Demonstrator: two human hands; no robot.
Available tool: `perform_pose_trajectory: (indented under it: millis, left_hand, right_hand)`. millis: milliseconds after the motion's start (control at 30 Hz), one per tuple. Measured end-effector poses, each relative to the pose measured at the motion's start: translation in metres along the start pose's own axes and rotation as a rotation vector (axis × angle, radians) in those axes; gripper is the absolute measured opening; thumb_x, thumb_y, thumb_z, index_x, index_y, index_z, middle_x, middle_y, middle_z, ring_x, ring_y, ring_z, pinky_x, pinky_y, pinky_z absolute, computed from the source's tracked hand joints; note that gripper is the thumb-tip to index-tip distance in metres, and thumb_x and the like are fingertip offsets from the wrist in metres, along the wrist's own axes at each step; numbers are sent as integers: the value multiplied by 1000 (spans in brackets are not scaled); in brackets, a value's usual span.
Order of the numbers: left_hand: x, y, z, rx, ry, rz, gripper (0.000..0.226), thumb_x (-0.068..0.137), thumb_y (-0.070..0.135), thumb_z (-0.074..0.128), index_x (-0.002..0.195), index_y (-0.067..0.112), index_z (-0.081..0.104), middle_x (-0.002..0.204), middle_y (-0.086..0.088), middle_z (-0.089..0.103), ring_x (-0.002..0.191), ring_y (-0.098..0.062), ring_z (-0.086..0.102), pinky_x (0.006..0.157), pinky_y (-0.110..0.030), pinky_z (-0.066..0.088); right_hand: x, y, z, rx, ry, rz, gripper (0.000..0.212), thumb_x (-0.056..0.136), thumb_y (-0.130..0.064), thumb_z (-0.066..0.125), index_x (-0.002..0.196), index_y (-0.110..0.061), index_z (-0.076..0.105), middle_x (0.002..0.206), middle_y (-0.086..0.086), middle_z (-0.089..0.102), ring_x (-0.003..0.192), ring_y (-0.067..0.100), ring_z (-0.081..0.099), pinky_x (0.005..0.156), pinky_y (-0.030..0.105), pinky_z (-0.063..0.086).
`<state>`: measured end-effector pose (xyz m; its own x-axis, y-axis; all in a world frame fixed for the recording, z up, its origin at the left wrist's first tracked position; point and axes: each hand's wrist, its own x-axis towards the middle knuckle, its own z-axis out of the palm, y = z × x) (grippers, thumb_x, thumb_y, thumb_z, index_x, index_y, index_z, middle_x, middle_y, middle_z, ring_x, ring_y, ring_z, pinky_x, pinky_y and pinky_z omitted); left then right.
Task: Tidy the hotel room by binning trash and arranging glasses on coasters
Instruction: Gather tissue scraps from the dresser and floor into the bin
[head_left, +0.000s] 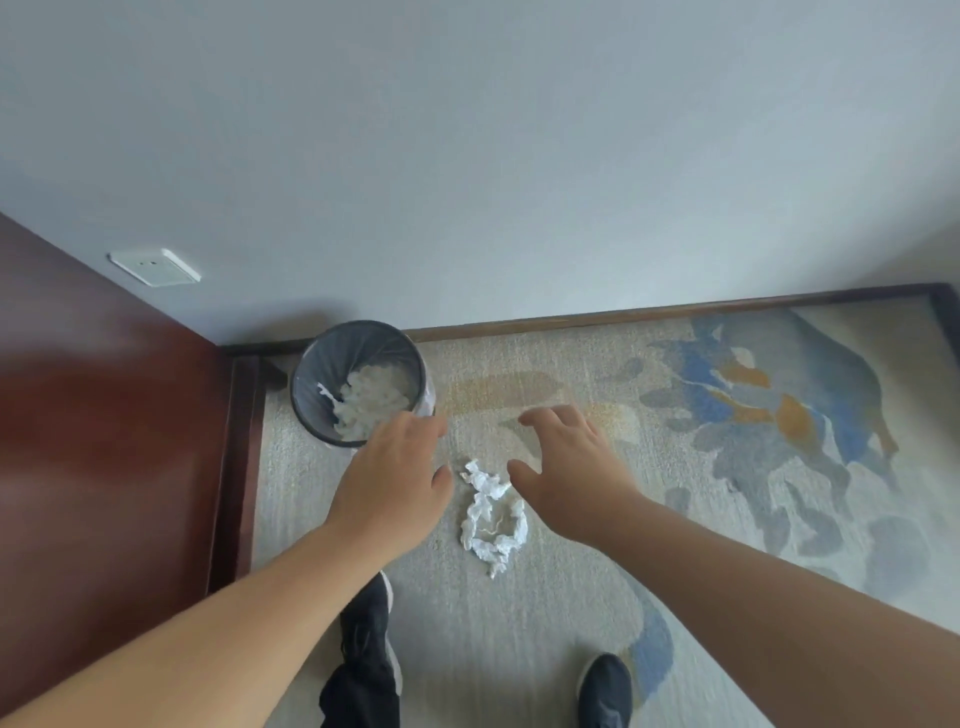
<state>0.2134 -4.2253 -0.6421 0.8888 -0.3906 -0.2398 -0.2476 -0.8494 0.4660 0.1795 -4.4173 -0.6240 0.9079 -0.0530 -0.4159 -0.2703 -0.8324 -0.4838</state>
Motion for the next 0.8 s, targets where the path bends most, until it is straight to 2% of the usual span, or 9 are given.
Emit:
perform_pose_trajectory:
  millis: [100,233,367,500,700,800]
  left_hand:
    - [-17,25,29,0,7,-64,40,92,31,50,131,28,43,128,8,45,120,-11,42,84,-22,35]
    - [-35,46,62,-14,12,-111,42,92,31,51,133,28,42,132,7,45,125,-13,41,87,-22,35]
    - [-48,50,92,-3,-8,-136,40,93,32,50,132,28,42,130,7,45,122,-12,42,84,-21,34]
    - [-54,33,128,-9,-52,-117,38,93,30,50,130,27,42,126,8,45,118,-11,43,81,-21,34]
    - [-51,-15,192,-17,-100,-81,40,92,32,51,130,27,42,125,7,44,117,-12,43,80,-23,35]
    - [-43,-46,231,-26,-124,-72,39,92,33,52,129,27,42,125,7,44,115,-12,44,79,-25,36]
  right_hand:
    - [-19,38,3,-26,-34,-49,53,91,-43,52,139,-26,35,141,-6,34,128,15,35,91,25,33]
    - [-31,78,7,-38,-64,-72,54,91,-42,52,139,-26,35,142,-5,34,127,17,38,95,30,39]
    - [-38,103,27,-40,-76,-70,53,91,-42,51,139,-26,35,140,-3,35,125,18,38,93,30,39]
    - [-40,121,68,-32,-73,-61,49,92,-41,49,136,-25,37,137,-2,37,121,18,40,84,24,35]
    - [-26,143,150,-28,-100,3,52,91,-41,51,138,-26,36,138,-2,37,126,20,38,92,31,37]
    - [-10,156,198,-34,-107,28,52,90,-40,52,137,-26,37,137,-2,38,126,21,38,88,29,38]
